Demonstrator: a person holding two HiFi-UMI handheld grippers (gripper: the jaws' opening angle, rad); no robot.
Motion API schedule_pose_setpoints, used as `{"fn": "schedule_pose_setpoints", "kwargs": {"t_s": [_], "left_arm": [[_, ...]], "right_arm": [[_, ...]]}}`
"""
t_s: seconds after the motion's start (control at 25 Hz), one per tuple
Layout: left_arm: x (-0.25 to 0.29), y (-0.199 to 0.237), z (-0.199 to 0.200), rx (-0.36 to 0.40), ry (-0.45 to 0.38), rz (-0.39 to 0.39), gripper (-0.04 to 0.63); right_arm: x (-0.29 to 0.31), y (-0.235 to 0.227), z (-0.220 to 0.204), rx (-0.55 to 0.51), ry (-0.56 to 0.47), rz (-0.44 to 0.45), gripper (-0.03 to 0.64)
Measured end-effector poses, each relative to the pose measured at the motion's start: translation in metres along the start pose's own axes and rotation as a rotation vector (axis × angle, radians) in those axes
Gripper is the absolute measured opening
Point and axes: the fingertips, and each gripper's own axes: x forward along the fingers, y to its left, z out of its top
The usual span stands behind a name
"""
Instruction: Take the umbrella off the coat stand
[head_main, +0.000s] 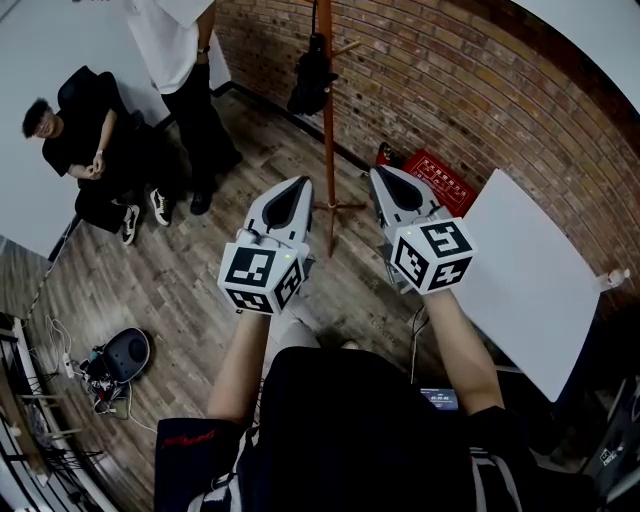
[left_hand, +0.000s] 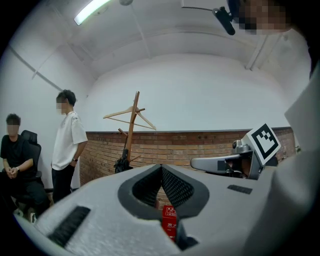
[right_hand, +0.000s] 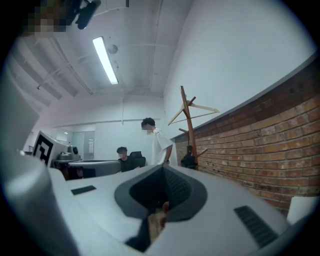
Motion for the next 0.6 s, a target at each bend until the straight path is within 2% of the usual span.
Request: {"fn": "schedule_pose_setpoints", "kwargs": {"t_s": [0.6], "left_arm": [[0.022,0.007,-0.005,0.001,0.015,0.002,0.017]], "right_arm": [[0.020,-0.018,0.000,0.022,-0.002,0.020,0.028]]}}
